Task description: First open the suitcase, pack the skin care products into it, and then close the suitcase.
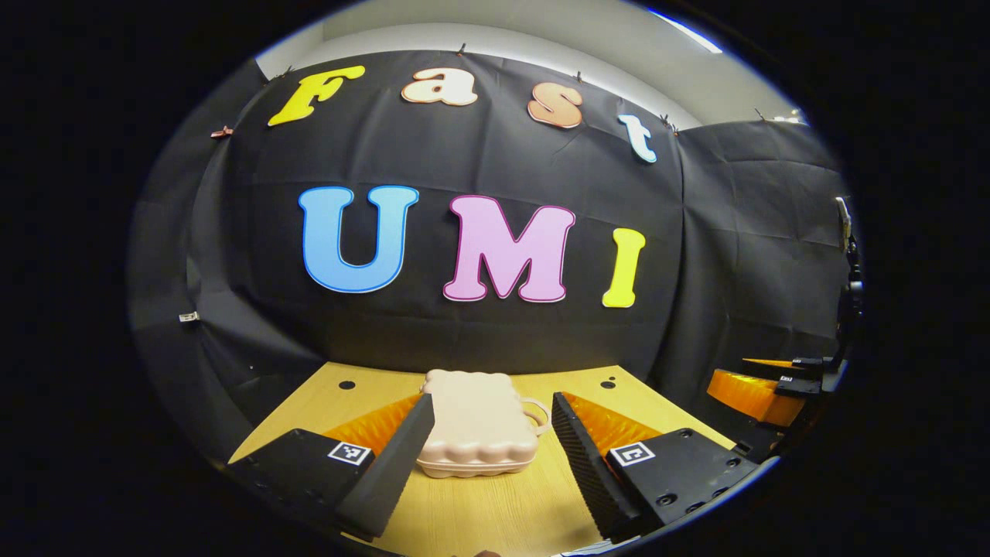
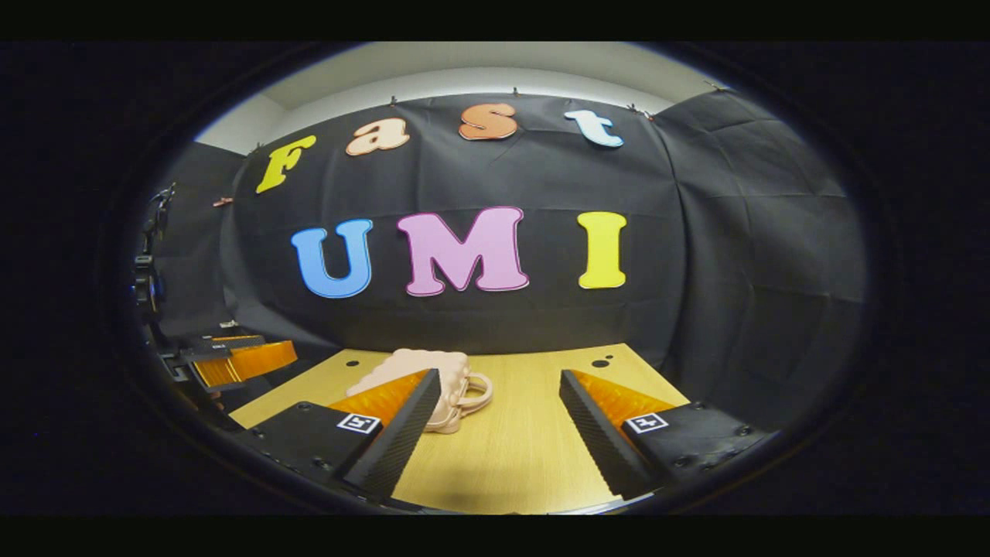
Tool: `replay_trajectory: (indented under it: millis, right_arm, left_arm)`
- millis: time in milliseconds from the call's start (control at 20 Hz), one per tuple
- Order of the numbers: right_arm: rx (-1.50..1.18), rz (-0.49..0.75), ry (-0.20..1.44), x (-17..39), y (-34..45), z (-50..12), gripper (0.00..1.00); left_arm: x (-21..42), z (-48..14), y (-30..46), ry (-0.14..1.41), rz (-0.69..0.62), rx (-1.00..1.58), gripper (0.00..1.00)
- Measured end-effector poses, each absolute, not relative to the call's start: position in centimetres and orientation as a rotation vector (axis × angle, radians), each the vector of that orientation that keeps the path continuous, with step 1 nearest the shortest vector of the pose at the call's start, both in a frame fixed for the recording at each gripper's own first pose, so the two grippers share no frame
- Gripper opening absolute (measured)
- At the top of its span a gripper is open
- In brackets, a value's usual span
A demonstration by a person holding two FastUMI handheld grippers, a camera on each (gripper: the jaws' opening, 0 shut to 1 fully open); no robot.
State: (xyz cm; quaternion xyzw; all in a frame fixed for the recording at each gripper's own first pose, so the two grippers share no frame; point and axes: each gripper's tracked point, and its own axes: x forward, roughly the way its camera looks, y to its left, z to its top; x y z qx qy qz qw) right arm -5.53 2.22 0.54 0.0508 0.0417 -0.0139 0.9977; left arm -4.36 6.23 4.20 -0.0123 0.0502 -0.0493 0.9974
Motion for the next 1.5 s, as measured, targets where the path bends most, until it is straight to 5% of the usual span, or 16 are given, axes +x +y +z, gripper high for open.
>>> replay_trajectory:
  millis: [1500]
  right_arm:
    - [0.057, -0.124, 0.042, -5.7, 0.5, 2.1, 0.99]
  left_arm:
    - [-5.8, 4.0, 9.1, 0.099, -0.059, 0.007, 0.96]
